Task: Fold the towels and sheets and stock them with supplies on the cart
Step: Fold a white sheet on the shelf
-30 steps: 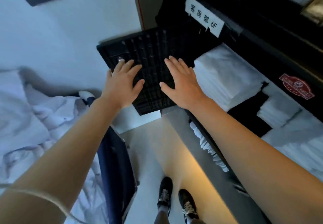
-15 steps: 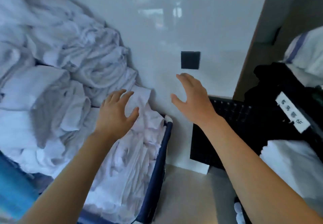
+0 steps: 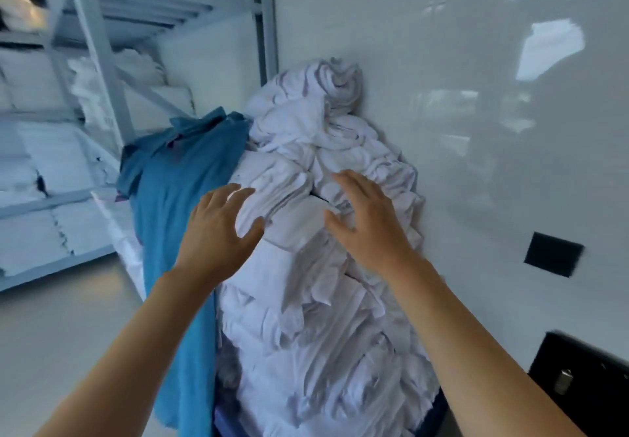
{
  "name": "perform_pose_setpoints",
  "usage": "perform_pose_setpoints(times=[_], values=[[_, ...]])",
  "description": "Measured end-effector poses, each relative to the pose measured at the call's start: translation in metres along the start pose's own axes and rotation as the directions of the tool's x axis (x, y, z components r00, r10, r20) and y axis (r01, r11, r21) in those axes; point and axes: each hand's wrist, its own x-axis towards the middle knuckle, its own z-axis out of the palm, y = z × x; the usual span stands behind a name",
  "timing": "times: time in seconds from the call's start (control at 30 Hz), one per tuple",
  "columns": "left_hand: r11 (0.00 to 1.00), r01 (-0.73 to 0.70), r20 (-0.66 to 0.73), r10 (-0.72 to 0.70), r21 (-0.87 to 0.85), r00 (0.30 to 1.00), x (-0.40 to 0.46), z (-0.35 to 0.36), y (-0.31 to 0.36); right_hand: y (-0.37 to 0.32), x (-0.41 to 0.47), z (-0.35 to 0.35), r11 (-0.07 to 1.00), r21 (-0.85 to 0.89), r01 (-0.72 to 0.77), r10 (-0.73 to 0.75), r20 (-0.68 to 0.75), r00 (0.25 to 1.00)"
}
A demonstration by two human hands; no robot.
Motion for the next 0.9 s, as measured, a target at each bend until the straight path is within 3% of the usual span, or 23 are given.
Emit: perform_pose_setpoints(times=[0.5, 0.9], values=[[0.973, 0.174, -0.176, -0.146, 0.151, 0.973, -0.003, -0.146, -0.270, -0.215, 0.133, 0.202, 0.960, 0.164, 0.225, -0.234, 0.038, 0.971], [0.828, 0.450, -0.308, -0.355, 0.336, 0.883, -0.080, -0.285, -0.434, -0.391, 0.188, 0.363, 0.837, 0.391, 0.384, -0.454, 0.102, 0.885]])
